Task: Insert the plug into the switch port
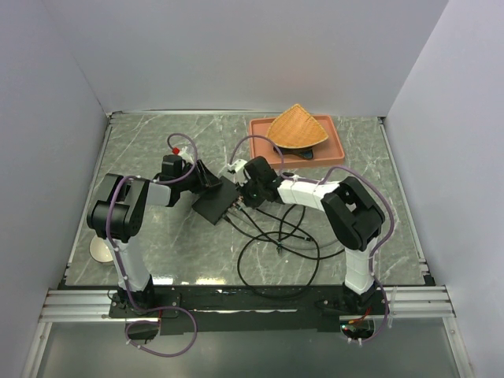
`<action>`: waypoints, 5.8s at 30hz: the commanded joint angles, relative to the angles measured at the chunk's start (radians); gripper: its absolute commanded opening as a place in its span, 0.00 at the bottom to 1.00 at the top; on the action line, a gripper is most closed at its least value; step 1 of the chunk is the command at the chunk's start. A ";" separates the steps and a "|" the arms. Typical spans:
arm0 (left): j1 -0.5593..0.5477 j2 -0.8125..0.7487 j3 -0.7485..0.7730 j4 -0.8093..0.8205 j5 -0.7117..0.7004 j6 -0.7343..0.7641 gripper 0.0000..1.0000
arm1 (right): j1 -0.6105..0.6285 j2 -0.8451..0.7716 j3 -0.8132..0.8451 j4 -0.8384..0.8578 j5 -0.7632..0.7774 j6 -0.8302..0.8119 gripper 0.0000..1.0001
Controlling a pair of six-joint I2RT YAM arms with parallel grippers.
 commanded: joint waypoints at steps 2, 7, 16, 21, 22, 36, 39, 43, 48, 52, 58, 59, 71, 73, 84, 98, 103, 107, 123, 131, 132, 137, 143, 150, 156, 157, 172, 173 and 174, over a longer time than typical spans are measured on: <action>-0.039 0.026 0.017 -0.055 0.087 0.015 0.47 | 0.012 0.019 0.105 0.164 0.038 0.051 0.00; -0.039 0.029 0.022 -0.053 0.101 0.013 0.46 | 0.012 0.041 0.153 0.148 0.069 0.055 0.00; -0.042 0.039 0.031 -0.061 0.113 0.021 0.45 | 0.014 0.059 0.203 0.148 0.042 0.032 0.00; -0.048 0.036 0.034 -0.061 0.119 0.023 0.45 | 0.012 0.054 0.213 0.148 0.018 -0.003 0.00; -0.048 0.036 0.036 -0.064 0.121 0.026 0.45 | 0.012 0.054 0.216 0.148 0.012 -0.006 0.00; -0.063 0.034 0.051 -0.084 0.126 0.046 0.45 | 0.010 0.108 0.306 0.082 -0.026 -0.072 0.00; -0.066 0.028 0.051 -0.078 0.132 0.047 0.45 | 0.010 0.134 0.347 0.065 -0.026 -0.076 0.00; -0.073 0.025 0.054 -0.082 0.139 0.058 0.44 | 0.009 0.157 0.386 0.049 -0.032 -0.075 0.00; -0.082 0.036 0.065 -0.088 0.158 0.067 0.44 | 0.004 0.176 0.406 0.058 -0.037 -0.067 0.00; -0.083 0.048 0.071 -0.090 0.181 0.078 0.43 | 0.004 0.189 0.438 0.061 -0.051 -0.070 0.00; -0.091 0.054 0.086 -0.116 0.215 0.113 0.43 | 0.001 0.237 0.518 0.035 -0.061 -0.063 0.00; -0.093 0.054 0.089 -0.121 0.221 0.118 0.43 | 0.000 0.246 0.525 0.036 -0.063 -0.061 0.00; -0.151 0.095 0.164 -0.219 0.284 0.191 0.41 | -0.006 0.292 0.636 0.038 -0.127 -0.069 0.00; -0.162 0.098 0.174 -0.243 0.281 0.199 0.41 | -0.008 0.301 0.654 0.039 -0.120 -0.066 0.00; -0.180 0.128 0.200 -0.289 0.308 0.237 0.41 | -0.008 0.340 0.713 0.004 -0.040 -0.034 0.00; -0.128 0.039 0.134 -0.283 0.061 0.182 0.53 | -0.009 0.219 0.455 -0.005 0.051 -0.004 0.22; -0.088 -0.015 0.082 -0.266 -0.011 0.127 0.61 | -0.009 0.157 0.403 -0.040 0.115 0.008 0.46; -0.056 -0.058 0.037 -0.239 -0.052 0.078 0.65 | -0.009 0.124 0.358 -0.040 0.152 0.005 0.56; -0.017 -0.489 -0.177 -0.191 -0.351 -0.002 0.96 | -0.009 -0.215 0.141 0.029 0.097 0.054 0.99; -0.016 -0.757 -0.257 -0.159 -0.364 0.013 0.96 | -0.009 -0.410 0.004 0.036 0.081 0.137 0.99; -0.016 -0.808 -0.271 -0.154 -0.364 0.012 0.96 | -0.011 -0.448 -0.008 0.036 0.080 0.166 0.99; -0.016 -0.937 -0.291 -0.170 -0.394 -0.002 0.96 | -0.011 -0.553 -0.083 0.053 0.083 0.212 0.99; -0.016 -1.034 -0.296 -0.214 -0.454 -0.008 0.96 | -0.009 -0.640 -0.129 0.053 0.106 0.227 0.99; -0.016 -1.037 -0.297 -0.197 -0.433 -0.017 0.96 | -0.009 -0.665 -0.168 0.047 0.143 0.227 0.99; -0.016 -1.034 -0.303 -0.191 -0.428 -0.013 0.96 | -0.009 -0.676 -0.176 0.050 0.146 0.232 0.99; -0.016 -1.035 -0.303 -0.190 -0.427 -0.010 0.96 | -0.009 -0.677 -0.179 0.050 0.147 0.230 0.99; -0.016 -1.089 -0.300 -0.266 -0.503 0.029 0.96 | -0.011 -0.832 -0.381 -0.008 0.346 0.292 0.99; -0.016 -1.095 -0.306 -0.274 -0.553 0.029 0.96 | -0.009 -0.856 -0.399 -0.014 0.366 0.299 0.99; -0.016 -1.097 -0.309 -0.272 -0.557 0.038 0.96 | -0.011 -0.869 -0.419 -0.019 0.383 0.307 0.99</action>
